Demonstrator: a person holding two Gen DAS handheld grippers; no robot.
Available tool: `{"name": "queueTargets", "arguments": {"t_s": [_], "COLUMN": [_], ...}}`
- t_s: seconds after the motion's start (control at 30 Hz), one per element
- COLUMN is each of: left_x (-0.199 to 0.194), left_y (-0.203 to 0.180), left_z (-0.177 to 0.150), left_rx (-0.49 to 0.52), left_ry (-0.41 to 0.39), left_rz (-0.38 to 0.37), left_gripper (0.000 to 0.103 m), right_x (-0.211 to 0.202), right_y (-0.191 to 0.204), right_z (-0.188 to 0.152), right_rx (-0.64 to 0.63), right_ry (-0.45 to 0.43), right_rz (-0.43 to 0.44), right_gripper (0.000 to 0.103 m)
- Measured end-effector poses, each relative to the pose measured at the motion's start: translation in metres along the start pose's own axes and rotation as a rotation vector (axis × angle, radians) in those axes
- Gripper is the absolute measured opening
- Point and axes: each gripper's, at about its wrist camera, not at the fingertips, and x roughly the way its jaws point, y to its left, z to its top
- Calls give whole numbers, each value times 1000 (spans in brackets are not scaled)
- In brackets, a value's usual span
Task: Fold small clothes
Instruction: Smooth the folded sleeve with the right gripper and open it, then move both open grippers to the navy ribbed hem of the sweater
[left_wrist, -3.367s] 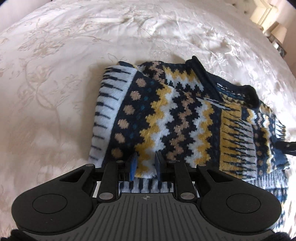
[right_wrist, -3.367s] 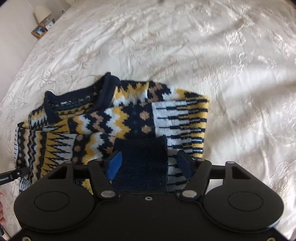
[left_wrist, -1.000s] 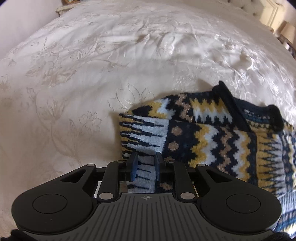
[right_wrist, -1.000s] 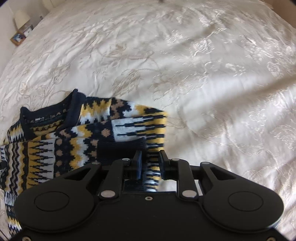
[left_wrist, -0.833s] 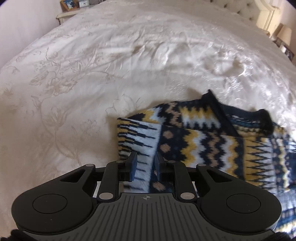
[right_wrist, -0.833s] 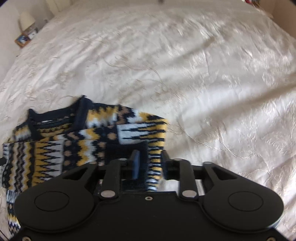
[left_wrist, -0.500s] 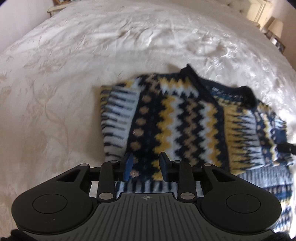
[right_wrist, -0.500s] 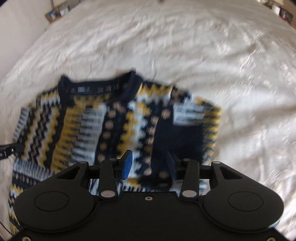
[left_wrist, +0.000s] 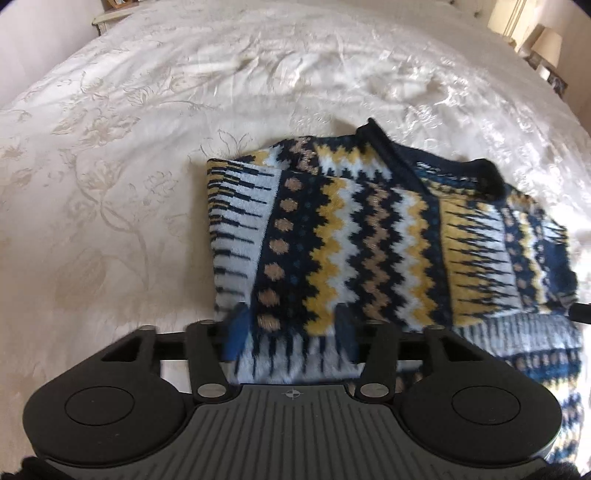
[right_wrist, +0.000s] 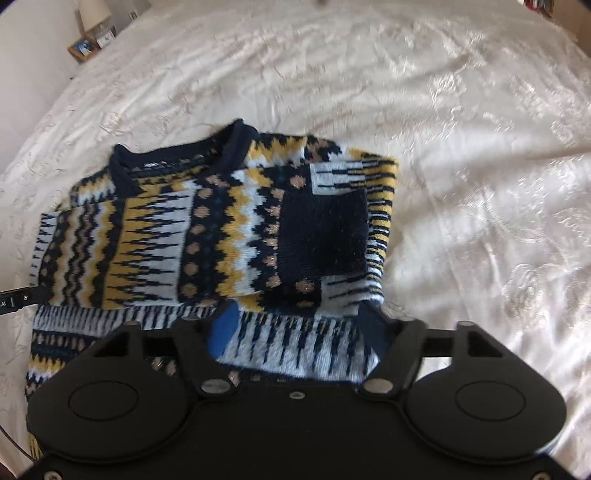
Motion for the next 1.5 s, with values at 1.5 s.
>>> {"name": "queueTargets", "arguments": {"t_s": [1.5], "left_x": [-134], "left_y": [-9], "left_z": [-268], "left_rx": [140], "left_ry": [-8], "left_rz": [-77], "left_gripper": [77], "right_x": [-98], "right_y": [23], "right_z": [-272], "right_rx": [25], "right_ry": [58], "right_rz": [40], "right_gripper": [103]}}
